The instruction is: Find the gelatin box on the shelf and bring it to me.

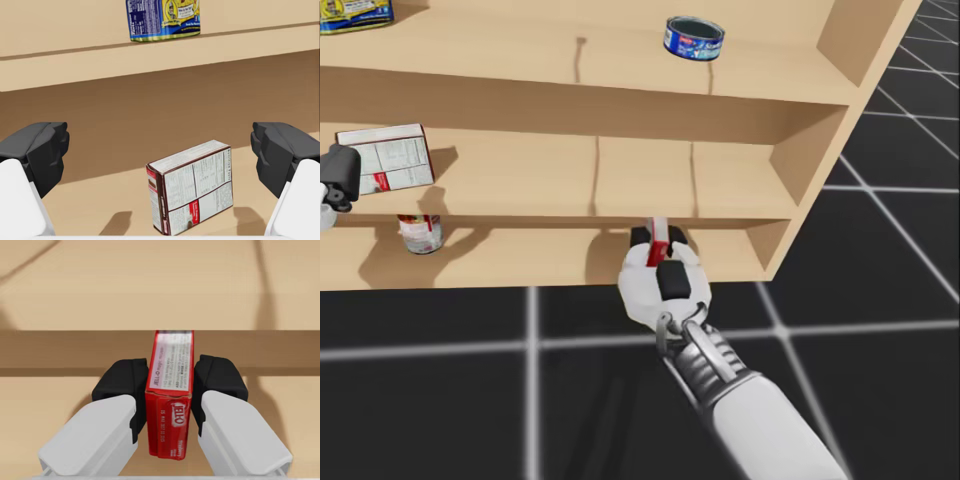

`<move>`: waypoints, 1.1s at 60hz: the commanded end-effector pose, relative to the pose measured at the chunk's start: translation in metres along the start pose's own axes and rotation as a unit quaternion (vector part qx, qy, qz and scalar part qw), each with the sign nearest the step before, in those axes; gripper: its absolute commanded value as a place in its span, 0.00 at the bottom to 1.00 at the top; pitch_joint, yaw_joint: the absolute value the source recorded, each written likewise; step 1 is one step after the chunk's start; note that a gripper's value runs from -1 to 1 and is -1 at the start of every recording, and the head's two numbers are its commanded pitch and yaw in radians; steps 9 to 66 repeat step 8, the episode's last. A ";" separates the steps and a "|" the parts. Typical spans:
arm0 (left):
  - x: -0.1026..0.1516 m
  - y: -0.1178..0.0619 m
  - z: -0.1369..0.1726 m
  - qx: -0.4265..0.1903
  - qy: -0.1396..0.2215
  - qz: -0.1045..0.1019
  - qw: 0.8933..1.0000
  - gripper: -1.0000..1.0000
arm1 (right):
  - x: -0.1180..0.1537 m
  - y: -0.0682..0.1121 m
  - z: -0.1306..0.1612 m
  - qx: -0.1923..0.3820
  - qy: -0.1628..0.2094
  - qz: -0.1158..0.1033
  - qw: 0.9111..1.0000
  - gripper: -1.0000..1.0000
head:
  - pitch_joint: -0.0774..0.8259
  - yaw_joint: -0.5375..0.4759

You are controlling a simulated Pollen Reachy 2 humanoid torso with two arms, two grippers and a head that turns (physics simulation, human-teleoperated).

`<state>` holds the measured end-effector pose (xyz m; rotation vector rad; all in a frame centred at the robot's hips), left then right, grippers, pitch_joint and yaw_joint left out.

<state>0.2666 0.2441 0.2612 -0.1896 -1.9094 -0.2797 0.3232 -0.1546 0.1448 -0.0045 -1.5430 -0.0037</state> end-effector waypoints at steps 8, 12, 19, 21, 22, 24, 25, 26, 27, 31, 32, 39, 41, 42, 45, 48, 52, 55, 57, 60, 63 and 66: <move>0.001 0.000 0.001 0.001 -0.003 0.000 1.000 0.00 | -0.010 0.001 0.065 0.016 0.006 -0.010 1.000 1.00 | 0.75 0.31; 0.001 0.000 0.001 0.001 -0.003 0.000 1.000 0.00 | -0.010 0.001 0.065 0.016 0.006 -0.010 1.000 1.00 | 0.75 0.31; 0.001 0.000 0.001 0.001 -0.003 0.000 1.000 0.00 | -0.010 0.001 0.065 0.016 0.006 -0.010 1.000 1.00 | 0.75 0.31; 0.001 0.000 0.001 0.001 -0.003 0.000 1.000 0.00 | -0.010 0.001 0.065 0.016 0.006 -0.010 1.000 1.00 | 0.75 0.31; 0.001 0.000 0.001 0.001 -0.003 0.000 1.000 0.00 | -0.010 0.001 0.065 0.016 0.006 -0.010 1.000 1.00 | 0.75 0.31; 0.001 0.000 0.001 0.001 -0.003 0.000 1.000 0.00 | -0.010 0.001 0.065 0.016 0.006 -0.010 1.000 1.00 | 0.75 0.31; 0.001 0.000 0.001 0.001 -0.003 0.000 1.000 0.00 | -0.010 0.001 0.065 0.016 0.006 -0.010 1.000 1.00 | 0.75 0.31; 0.001 0.000 0.001 0.001 -0.003 0.000 1.000 0.00 | -0.010 0.001 0.065 0.016 0.006 -0.010 1.000 1.00 | 0.75 0.31; 0.001 0.000 0.001 0.001 -0.003 0.000 1.000 0.00 | -0.010 0.001 0.065 0.016 0.006 -0.010 1.000 1.00 | 0.75 0.31; 0.001 0.000 0.001 0.001 -0.003 0.000 1.000 0.00 | -0.010 0.001 0.065 0.016 0.006 -0.010 1.000 1.00 | 0.75 0.31; 0.001 0.000 0.001 0.001 -0.003 0.000 1.000 0.00 | -0.010 0.001 0.065 0.016 0.006 -0.010 1.000 1.00 | 0.75 0.31; 0.001 0.000 0.001 0.001 -0.003 0.000 1.000 0.00 | -0.010 0.001 0.065 0.016 0.006 -0.010 1.000 1.00 | 0.75 0.31; 0.001 0.000 0.001 0.001 -0.003 0.000 1.000 0.00 | -0.010 0.001 0.065 0.016 0.006 -0.010 1.000 1.00 | 0.75 0.31; 0.001 0.000 0.001 0.001 -0.003 0.000 1.000 0.00 | -0.010 0.001 0.065 0.016 0.006 -0.010 1.000 1.00 | 0.75 0.31; 0.001 0.000 0.001 0.001 -0.003 0.000 1.000 0.00 | -0.010 0.001 0.065 0.016 0.006 -0.010 1.000 1.00 | 0.75 0.31; 0.001 0.000 0.001 0.001 -0.003 0.000 1.000 0.00 | -0.010 0.001 0.065 0.016 0.006 -0.010 1.000 1.00 | 0.75 0.31; 0.001 0.000 0.001 0.001 -0.003 0.000 1.000 0.00 | -0.010 0.001 0.065 0.016 0.006 -0.010 1.000 1.00 | 0.75 0.31; 0.001 0.000 0.001 0.001 -0.003 0.000 1.000 0.00 | -0.010 0.001 0.065 0.016 0.006 -0.010 1.000 1.00 | 0.75 0.31; 0.001 0.000 0.001 0.001 -0.003 0.000 1.000 0.00 | -0.010 0.001 0.065 0.016 0.006 -0.010 1.000 1.00 | 0.75 0.31; 0.001 0.000 0.001 0.001 -0.003 0.000 1.000 0.00 | -0.010 0.001 0.065 0.016 0.006 -0.010 1.000 1.00 | 0.75 0.31; 0.001 0.000 0.001 0.001 -0.003 0.000 1.000 0.00 | -0.010 0.001 0.065 0.016 0.006 -0.010 1.000 1.00 | 0.75 0.31; 0.001 0.000 0.001 0.001 -0.003 0.000 1.000 0.00 | -0.010 0.001 0.065 0.016 0.006 -0.010 1.000 1.00 | 0.75 0.31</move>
